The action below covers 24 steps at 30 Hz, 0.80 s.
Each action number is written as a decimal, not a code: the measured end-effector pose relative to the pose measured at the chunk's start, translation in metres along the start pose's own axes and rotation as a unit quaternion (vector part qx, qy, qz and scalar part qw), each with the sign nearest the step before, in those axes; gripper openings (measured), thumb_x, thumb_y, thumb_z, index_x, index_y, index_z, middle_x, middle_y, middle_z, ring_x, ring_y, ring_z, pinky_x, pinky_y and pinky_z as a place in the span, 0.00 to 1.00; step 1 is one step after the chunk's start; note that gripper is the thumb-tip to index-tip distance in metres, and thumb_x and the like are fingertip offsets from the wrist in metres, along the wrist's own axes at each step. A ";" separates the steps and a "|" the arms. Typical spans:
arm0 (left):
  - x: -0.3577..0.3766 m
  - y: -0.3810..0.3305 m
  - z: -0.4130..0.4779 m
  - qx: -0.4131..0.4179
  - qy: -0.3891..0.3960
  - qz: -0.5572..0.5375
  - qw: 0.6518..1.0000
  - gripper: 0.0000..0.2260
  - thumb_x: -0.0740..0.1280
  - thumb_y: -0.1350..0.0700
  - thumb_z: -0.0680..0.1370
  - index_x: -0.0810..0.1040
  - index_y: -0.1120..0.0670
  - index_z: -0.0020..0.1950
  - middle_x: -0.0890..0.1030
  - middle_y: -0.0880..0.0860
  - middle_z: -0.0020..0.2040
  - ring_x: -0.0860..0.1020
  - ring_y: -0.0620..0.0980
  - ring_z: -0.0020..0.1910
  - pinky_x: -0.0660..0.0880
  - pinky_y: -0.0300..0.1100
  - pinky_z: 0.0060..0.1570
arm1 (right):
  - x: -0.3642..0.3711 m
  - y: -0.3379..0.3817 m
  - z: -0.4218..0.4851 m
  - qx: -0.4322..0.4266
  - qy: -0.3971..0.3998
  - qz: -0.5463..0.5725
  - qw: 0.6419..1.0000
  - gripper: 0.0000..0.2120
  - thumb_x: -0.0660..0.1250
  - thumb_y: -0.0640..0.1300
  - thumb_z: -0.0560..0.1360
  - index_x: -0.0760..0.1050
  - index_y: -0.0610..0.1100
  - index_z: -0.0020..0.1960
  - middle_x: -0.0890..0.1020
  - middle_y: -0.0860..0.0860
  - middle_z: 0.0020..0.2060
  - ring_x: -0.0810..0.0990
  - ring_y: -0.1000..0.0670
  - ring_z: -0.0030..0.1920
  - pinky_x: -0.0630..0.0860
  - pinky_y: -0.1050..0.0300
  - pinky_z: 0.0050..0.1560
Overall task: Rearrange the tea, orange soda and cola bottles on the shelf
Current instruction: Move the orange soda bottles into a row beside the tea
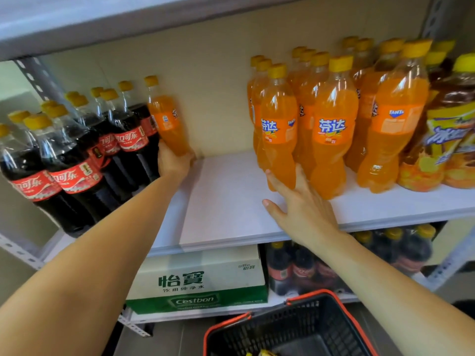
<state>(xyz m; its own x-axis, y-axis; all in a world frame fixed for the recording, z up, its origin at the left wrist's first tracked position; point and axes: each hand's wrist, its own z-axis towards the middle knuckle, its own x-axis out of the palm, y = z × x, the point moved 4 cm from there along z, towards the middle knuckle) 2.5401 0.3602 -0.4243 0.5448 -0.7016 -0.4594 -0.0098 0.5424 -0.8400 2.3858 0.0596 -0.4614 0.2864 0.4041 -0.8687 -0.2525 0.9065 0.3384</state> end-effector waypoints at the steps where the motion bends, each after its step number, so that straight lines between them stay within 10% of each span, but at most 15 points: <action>1: 0.001 0.001 0.004 0.000 -0.009 0.015 1.000 0.33 0.76 0.57 0.74 0.66 0.58 0.75 0.75 0.60 0.69 0.75 0.62 0.67 0.73 0.53 0.66 | 0.000 -0.001 0.003 0.002 0.002 -0.009 1.000 0.31 0.58 0.63 0.81 0.53 0.62 0.81 0.48 0.41 0.82 0.64 0.35 0.76 0.76 0.44 0.62; 15: 0.005 0.007 0.001 0.023 -0.031 0.056 0.998 0.29 0.77 0.51 0.75 0.67 0.58 0.68 0.78 0.60 0.65 0.77 0.64 0.63 0.72 0.52 0.59 | 0.008 -0.004 0.019 0.022 0.053 -0.016 0.998 0.35 0.59 0.65 0.81 0.45 0.63 0.82 0.37 0.41 0.81 0.66 0.32 0.72 0.69 0.43 0.69; 24: -0.005 0.001 -0.045 0.080 0.063 -0.011 0.995 0.27 0.78 0.49 0.74 0.70 0.54 0.67 0.80 0.50 0.60 0.80 0.56 0.57 0.79 0.55 0.58 | -0.027 0.003 -0.027 -0.003 -0.090 0.185 0.979 0.13 0.74 0.42 0.76 0.83 0.42 0.59 0.81 0.47 0.59 0.78 0.44 0.60 0.77 0.47 0.58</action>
<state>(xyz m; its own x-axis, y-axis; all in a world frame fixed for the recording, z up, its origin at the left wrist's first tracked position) 2.4996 0.3432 -0.4362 0.4347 -0.7605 -0.4824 0.1400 0.5862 -0.7980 2.3521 0.0483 -0.4468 0.3316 0.7203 -0.6093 -0.3750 0.6933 0.6154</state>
